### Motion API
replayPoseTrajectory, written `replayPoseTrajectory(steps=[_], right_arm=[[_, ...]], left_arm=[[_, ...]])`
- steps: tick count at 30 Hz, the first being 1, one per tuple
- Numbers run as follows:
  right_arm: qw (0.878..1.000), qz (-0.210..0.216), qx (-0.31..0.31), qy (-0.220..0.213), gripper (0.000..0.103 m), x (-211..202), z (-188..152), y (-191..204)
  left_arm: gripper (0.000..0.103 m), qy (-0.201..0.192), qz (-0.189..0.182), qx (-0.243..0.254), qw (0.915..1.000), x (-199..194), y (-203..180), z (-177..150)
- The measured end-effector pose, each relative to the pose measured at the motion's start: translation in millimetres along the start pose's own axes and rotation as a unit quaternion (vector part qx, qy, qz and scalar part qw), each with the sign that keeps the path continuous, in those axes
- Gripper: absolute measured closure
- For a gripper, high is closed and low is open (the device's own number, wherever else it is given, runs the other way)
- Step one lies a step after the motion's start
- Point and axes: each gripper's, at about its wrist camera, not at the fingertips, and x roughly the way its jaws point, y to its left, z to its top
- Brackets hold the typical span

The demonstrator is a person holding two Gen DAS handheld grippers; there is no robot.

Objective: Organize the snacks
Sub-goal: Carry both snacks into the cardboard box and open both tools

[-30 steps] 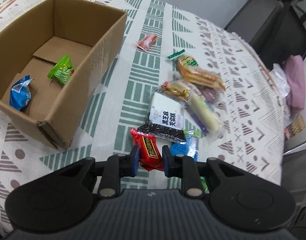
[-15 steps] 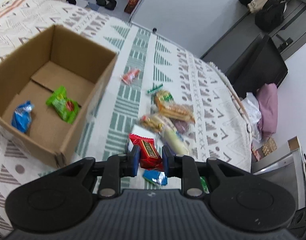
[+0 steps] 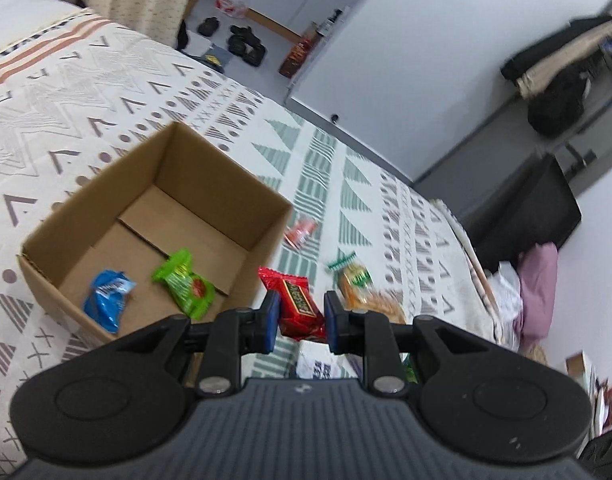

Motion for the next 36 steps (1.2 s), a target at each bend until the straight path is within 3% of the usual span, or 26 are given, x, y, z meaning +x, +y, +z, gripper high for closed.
replayPoseTrajectory(steps=[15, 26, 29, 36], right_arm=[[0.998, 0.044, -0.041, 0.027, 0.075, 50.3, 4.0, 66.6], [0.997, 0.051, -0.038, 0.045, 0.075, 84.5, 7.0, 81.9], [0.996, 0.046, -0.047, 0.055, 0.070, 88.5, 6.3, 83.5], [0.997, 0.043, -0.045, 0.042, 0.050, 71.9, 9.1, 71.5]], left_arm=[[0.081, -0.065, 0.044, -0.093, 0.9927, -19.4, 55.3, 37.5], [0.076, -0.053, 0.096, -0.113, 0.9876, -0.2, 75.7, 42.4], [0.070, -0.047, 0.099, -0.116, 0.9872, 3.4, 77.3, 42.7], [0.036, -0.042, 0.117, -0.112, 0.9859, 3.7, 66.2, 38.5]])
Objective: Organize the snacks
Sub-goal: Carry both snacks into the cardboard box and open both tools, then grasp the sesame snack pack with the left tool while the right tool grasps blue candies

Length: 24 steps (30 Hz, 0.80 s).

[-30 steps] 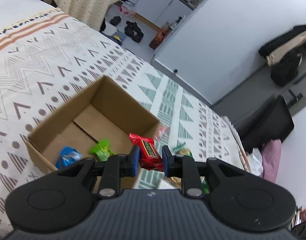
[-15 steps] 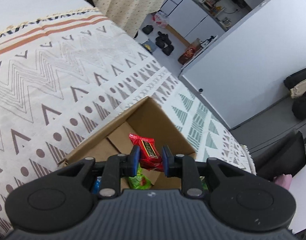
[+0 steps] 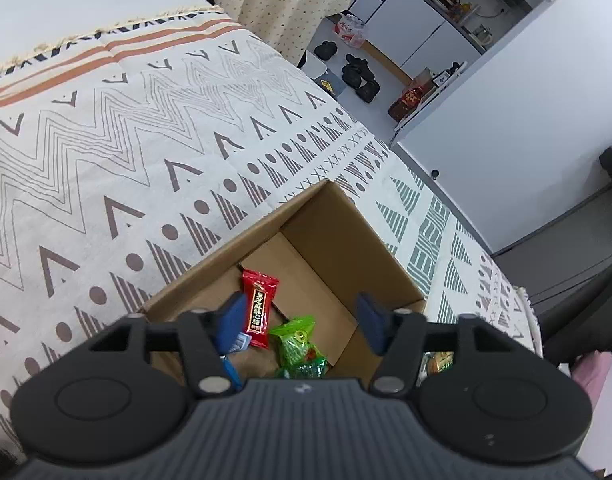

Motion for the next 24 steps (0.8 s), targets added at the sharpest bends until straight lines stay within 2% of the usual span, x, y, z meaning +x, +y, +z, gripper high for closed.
replayPoseTrajectory(steps=[4, 5, 10, 14, 20, 24], right_arm=[[1.000, -0.022, 0.004, -0.019, 0.040, -19.8, 0.9, -17.9], [0.999, -0.028, 0.005, -0.022, 0.038, -24.9, 0.4, -23.5], [0.998, -0.059, 0.013, -0.023, 0.034, -44.4, -4.4, -53.1], [0.996, -0.080, 0.020, -0.029, 0.024, -61.6, -9.6, -72.9], [0.994, -0.101, 0.026, -0.031, 0.024, -79.9, -13.5, -95.4], [0.994, -0.104, 0.030, -0.031, 0.024, -89.2, -17.6, -106.0]], left_arm=[[0.022, -0.009, 0.009, 0.027, 0.9996, -2.5, -13.3, -10.9], [0.021, -0.007, 0.012, 0.032, 0.9994, -2.3, -16.7, -14.3], [0.020, 0.006, 0.012, 0.057, 0.9983, -1.5, -31.7, -31.9], [0.020, 0.013, -0.003, 0.083, 0.9964, -3.7, -44.9, -46.6], [0.020, 0.030, -0.031, 0.119, 0.9919, -5.3, -63.7, -67.6], [0.020, 0.040, -0.053, 0.157, 0.9853, -7.6, -76.9, -77.6]])
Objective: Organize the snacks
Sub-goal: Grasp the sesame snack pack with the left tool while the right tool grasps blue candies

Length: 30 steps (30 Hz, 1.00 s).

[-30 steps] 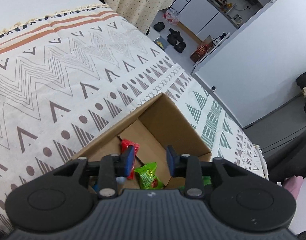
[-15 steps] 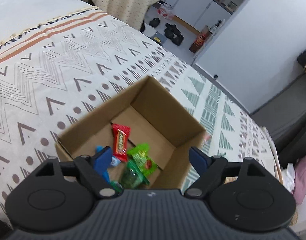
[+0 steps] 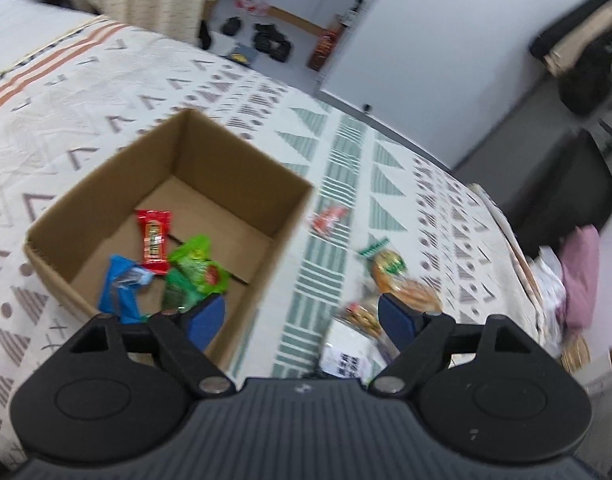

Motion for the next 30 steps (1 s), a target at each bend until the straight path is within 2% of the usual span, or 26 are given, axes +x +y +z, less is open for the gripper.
replayPoseTrajectory(steps=[10, 19, 22, 30], right_arm=[[1.000, 0.000, 0.001, 0.006, 0.024, -6.7, -0.9, -25.0], [1.000, 0.016, 0.013, 0.016, 0.024, 1.3, -7.1, -53.0], [0.999, 0.026, 0.024, 0.026, 0.027, 11.0, -12.1, -60.2], [0.996, 0.055, 0.041, 0.049, 0.037, 36.5, -21.1, -68.1]], left_arm=[[0.020, 0.012, -0.014, 0.075, 0.9970, 7.0, -30.8, -12.7], [0.020, 0.034, -0.006, 0.102, 0.9942, 25.1, -47.7, -28.8], [0.020, 0.033, -0.002, 0.111, 0.9933, 31.1, -51.4, -32.8], [0.023, 0.061, 0.010, 0.124, 0.9904, 58.8, -59.5, -40.9]])
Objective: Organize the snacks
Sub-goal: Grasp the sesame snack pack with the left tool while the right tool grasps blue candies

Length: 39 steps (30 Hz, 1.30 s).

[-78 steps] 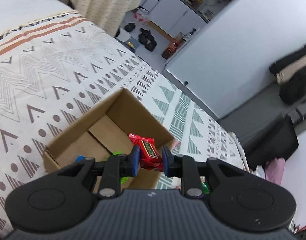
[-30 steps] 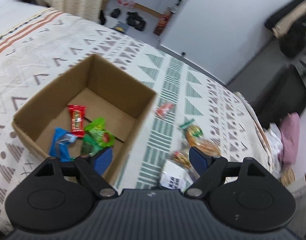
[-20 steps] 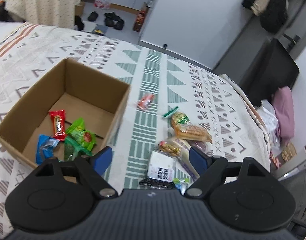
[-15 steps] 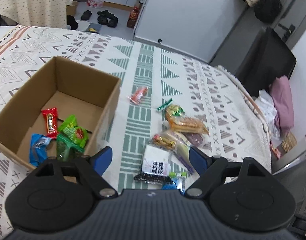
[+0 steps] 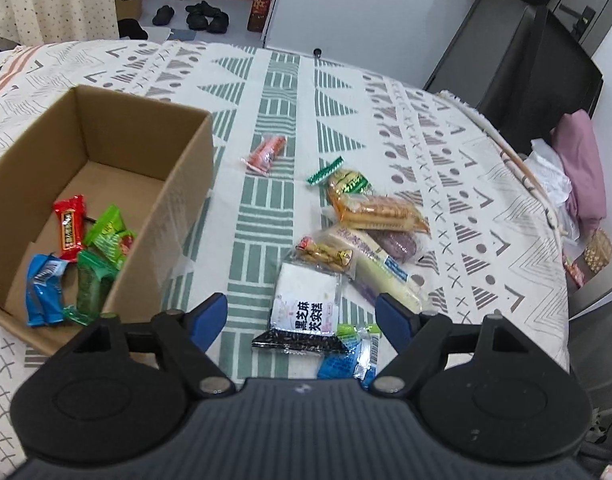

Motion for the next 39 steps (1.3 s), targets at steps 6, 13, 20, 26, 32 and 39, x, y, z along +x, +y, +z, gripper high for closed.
replayPoseTrajectory(steps=[6, 13, 20, 26, 32, 39], right_arm=[[1.000, 0.000, 0.003, 0.016, 0.045, 19.4, 0.8, -6.9], [0.999, 0.009, -0.006, 0.032, 0.049, 35.0, 1.3, -8.4], [0.999, 0.008, -0.024, 0.027, 0.050, 44.0, 2.5, -5.8], [0.999, 0.007, -0.036, 0.021, 0.049, 51.1, 3.5, -0.6], [0.998, -0.007, -0.061, 0.014, 0.049, 56.5, 1.1, 9.4], [0.996, -0.027, -0.078, 0.014, 0.068, 56.8, -2.2, 18.7]], left_arm=[[0.025, 0.038, 0.001, -0.020, 0.9991, 28.2, -0.4, 0.4], [0.028, 0.064, 0.014, -0.022, 0.9976, 54.3, -1.1, -1.2], [0.030, 0.093, 0.029, -0.023, 0.9949, 78.7, 1.3, -5.8], [0.051, 0.088, 0.029, -0.018, 0.9955, 79.2, 1.5, -7.1], [0.056, 0.090, 0.045, -0.014, 0.9948, 73.0, 1.2, -8.9], [0.056, 0.075, 0.036, -0.021, 0.9963, 51.4, 3.8, -8.7]])
